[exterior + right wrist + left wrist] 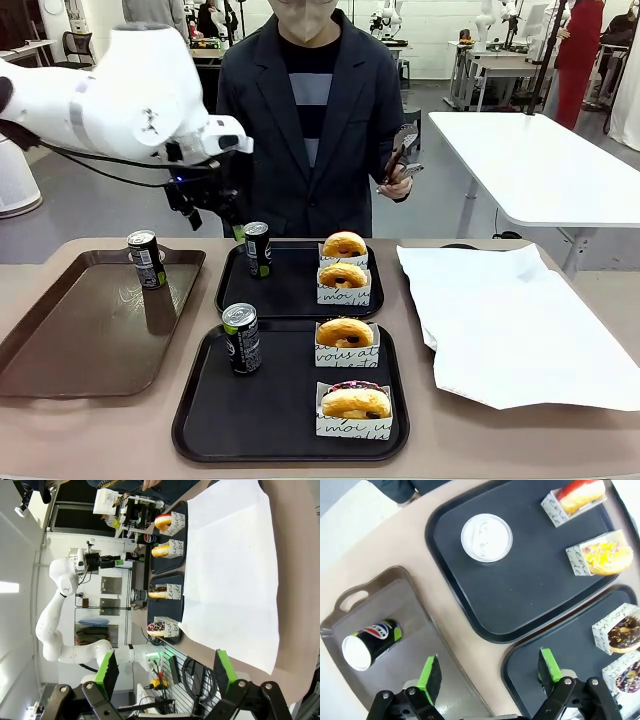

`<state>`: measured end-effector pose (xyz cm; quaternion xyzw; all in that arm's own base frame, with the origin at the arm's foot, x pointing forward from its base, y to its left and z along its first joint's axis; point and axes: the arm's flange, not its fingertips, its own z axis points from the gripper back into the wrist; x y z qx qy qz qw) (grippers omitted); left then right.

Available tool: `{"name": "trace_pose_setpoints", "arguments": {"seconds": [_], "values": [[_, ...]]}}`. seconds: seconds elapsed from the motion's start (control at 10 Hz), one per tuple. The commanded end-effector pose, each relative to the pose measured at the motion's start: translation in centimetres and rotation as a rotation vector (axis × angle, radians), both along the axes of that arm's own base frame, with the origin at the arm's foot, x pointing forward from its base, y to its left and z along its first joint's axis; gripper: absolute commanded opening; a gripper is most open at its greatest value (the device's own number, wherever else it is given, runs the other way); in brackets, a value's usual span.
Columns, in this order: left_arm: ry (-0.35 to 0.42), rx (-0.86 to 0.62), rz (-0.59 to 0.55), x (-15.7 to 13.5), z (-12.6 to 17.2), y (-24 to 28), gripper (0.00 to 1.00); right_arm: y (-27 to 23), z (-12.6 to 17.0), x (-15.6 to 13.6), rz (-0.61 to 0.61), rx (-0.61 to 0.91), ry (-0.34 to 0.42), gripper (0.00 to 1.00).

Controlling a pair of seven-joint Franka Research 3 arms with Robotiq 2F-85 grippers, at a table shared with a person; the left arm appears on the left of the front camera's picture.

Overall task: Set up donuts and drinks on trays.
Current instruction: Pick up one Pepsi coke from the Handle tray and place it on the Flat Tray without a Pepsi coke.

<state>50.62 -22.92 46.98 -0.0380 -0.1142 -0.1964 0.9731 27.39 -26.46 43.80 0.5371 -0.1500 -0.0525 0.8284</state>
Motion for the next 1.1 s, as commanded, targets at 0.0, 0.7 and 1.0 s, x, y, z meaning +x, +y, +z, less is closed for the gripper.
{"name": "trace_pose_setpoints", "arguments": {"seconds": [0.0,0.7,1.0], "values": [[0.004,-0.188,0.083,-0.9,2.0,7.0,1.0,0.0,0.1,0.1,-0.005,0.02,-0.029,1.0],[0.17,-0.891,0.281,-2.9,1.9,28.5,1.0,0.0,0.1,0.1,-0.005,0.02,-0.029,1.0],[0.268,-0.989,0.341,-3.1,-2.8,33.0,1.0,0.0,0.1,0.1,-0.005,0.02,-0.029,1.0]]}}
